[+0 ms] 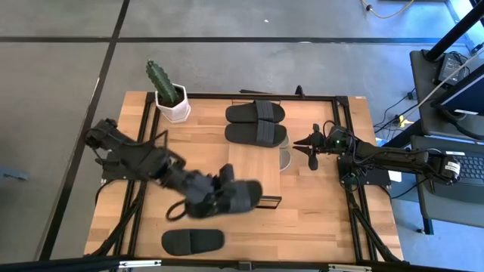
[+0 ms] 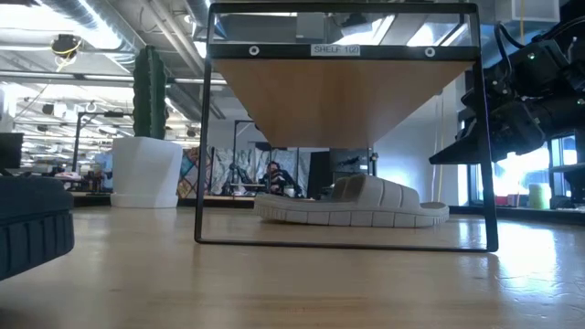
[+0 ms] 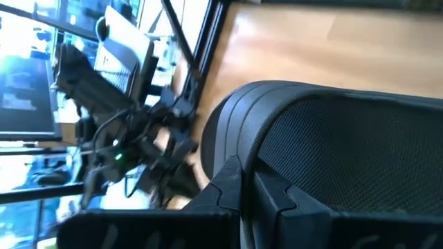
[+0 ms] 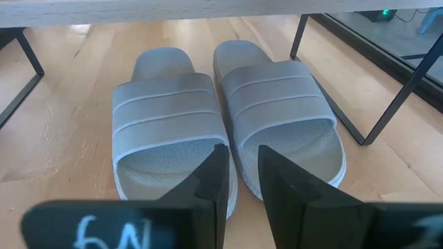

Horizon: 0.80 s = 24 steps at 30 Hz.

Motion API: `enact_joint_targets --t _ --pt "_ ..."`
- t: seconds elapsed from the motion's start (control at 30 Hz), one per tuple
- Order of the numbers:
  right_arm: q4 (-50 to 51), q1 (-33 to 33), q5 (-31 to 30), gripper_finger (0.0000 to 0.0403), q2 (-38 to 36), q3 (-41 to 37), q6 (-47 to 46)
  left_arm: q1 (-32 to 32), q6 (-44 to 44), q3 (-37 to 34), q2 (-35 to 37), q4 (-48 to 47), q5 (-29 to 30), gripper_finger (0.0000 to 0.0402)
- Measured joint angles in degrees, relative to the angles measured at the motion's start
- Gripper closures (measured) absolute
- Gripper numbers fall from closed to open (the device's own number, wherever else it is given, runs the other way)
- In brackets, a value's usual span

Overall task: Pick and place slides into the shelf
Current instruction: Put the black slipper on the shelf

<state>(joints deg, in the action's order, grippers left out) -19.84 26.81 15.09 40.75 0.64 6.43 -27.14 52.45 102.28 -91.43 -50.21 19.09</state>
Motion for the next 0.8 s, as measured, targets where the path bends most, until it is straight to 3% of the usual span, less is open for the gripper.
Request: enact_joint_targets --t 0.2,0.4,0.8 --pt "0.01 0.0 0.0 0.0323 -0.01 0.0 0.07 10.31 12.35 0.0 -0.54 -0.05 -6.9 0.0399" --pt "0.23 0.01 0.01 0.0323 -0.01 0.0 0.06 18.18 24.04 -0.02 -0.94 2.54 -20.59 0.0399" --pt "1.26 0.0 0.0 0.0323 -0.01 0.0 -0.28 20.96 31.27 -0.11 -8.33 10.87 -22.51 0.04"
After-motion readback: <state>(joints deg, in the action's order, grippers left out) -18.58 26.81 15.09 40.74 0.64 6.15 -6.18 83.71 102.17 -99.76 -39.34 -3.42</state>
